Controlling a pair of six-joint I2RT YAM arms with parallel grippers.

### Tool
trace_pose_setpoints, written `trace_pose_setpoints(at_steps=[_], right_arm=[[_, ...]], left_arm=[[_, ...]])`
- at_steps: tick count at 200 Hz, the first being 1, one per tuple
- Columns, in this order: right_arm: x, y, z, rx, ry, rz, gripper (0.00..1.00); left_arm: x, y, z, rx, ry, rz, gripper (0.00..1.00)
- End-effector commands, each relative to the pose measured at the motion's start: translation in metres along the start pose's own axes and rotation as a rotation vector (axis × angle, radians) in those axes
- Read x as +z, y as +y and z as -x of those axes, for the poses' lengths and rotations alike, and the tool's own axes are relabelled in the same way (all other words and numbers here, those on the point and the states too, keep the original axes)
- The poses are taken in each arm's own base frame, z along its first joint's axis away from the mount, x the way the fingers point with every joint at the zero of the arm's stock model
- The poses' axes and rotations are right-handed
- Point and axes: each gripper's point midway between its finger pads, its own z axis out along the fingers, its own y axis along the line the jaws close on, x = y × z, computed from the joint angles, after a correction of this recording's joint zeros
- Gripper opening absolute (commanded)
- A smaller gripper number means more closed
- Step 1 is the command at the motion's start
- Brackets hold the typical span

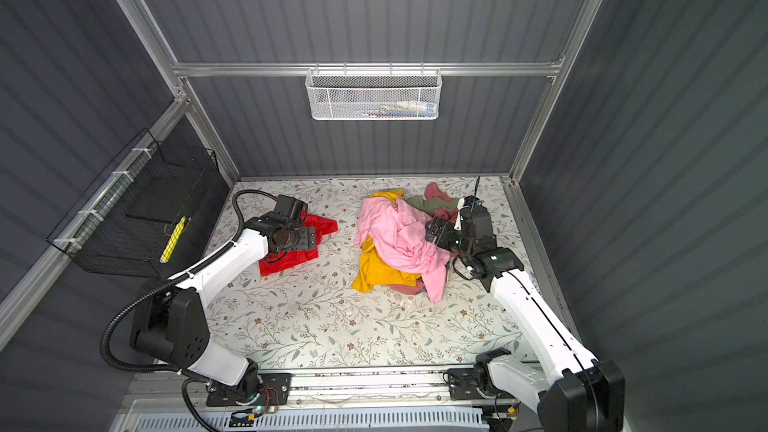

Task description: Pick out a specific cloth from the pile

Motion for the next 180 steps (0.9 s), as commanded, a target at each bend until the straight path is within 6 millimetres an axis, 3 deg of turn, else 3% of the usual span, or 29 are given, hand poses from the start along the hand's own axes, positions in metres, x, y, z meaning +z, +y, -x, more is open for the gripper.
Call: trace_pose_setpoints(at_steps=[1,31,43,49,102,116,148,180], right_arm=[[-0.003,0.007,0.009,-0.019,-0.016,0.008,0.93],[-0.005,0.006,0.010,-0.022,-0.017,0.001,0.93],[-0.005,0.005,0.009,-0.023,-0.015,-0.006,0.93],[-0.006,0.004,0.009,-0.027,-0.016,-0.009,0.93],[-0.013,0.001,0.010,-0.051,-0.028,-0.031,0.94],[-0.014,0.001,0.012,-0.058,-0.033,-0.030,0.94],[-0.018,-0.003,0.008,-0.070,-0.023,-0.050,0.94],[-0.019,-0.002,0.009,-0.079,-0.023,-0.049,0.94]], left_arm=[[0.015,-0.002,-0.003,0.090,0.066,0.044,0.93],[0.045,-0.019,0.009,0.136,0.092,0.030,0.97],[0.062,-0.020,0.005,0.157,0.130,0.050,0.97],[0.065,-0.023,0.017,0.158,0.113,0.061,0.97],[0.117,-0.028,-0.001,0.205,0.214,0.108,0.91],[0.127,-0.028,-0.009,0.210,0.237,0.116,0.81],[0.140,-0.023,-0.028,0.212,0.293,0.121,0.44],[0.137,-0.011,-0.021,0.117,0.277,0.061,0.08]])
